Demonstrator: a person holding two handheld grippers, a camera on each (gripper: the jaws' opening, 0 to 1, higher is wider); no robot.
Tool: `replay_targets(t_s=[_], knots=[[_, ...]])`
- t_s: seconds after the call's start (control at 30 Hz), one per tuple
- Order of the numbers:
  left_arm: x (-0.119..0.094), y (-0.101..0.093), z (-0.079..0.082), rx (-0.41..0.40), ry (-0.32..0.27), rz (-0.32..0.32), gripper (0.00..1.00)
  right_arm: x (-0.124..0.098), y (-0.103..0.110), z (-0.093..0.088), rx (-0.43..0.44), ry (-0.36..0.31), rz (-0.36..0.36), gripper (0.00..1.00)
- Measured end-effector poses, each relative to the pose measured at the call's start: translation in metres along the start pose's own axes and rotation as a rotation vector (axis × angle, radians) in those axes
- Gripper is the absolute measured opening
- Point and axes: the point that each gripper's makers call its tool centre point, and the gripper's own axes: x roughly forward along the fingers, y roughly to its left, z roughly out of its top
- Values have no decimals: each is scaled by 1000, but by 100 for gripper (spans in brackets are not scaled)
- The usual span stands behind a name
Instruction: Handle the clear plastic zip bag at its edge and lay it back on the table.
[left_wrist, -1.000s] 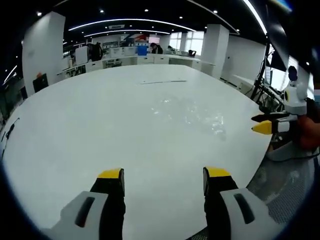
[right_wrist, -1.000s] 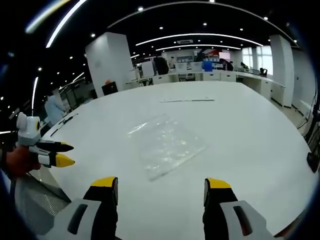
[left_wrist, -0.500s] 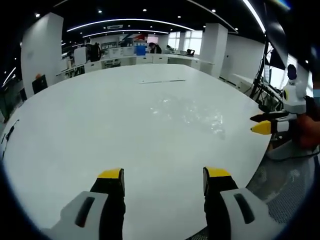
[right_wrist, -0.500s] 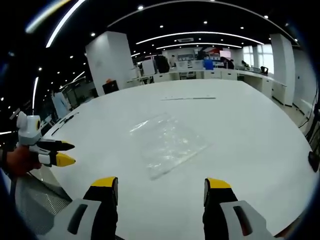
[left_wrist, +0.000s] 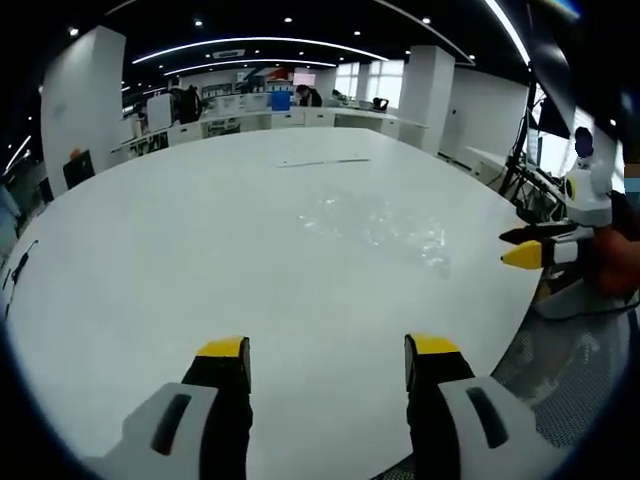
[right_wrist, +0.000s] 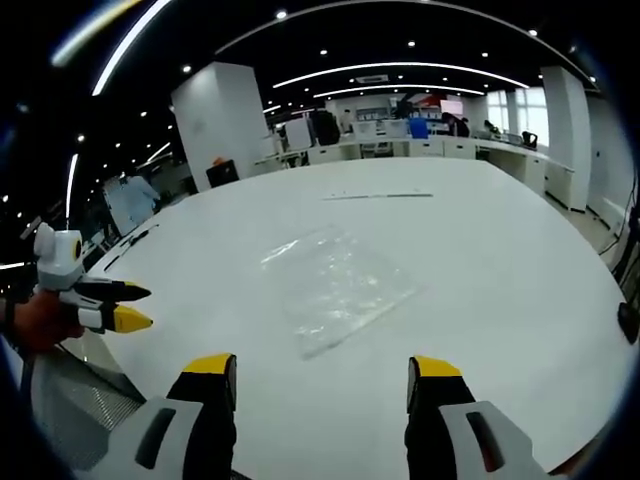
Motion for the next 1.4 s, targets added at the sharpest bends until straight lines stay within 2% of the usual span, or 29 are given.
replay_targets(t_s=[0.4, 0.73, 1.07, 1.4], knots=[[2, 1, -1, 10, 3, -2, 61, -1, -2, 2, 9, -11, -5, 68], [5, -11, -1, 65, 20, -40, 60, 1, -5, 1, 27, -22, -10, 68], [4, -15, 3, 63, -1, -57, 59, 0, -3, 0, 4, -8, -7, 68], [15, -43, 2, 132, 35, -143, 58, -1, -7, 2, 10, -16, -17, 67]])
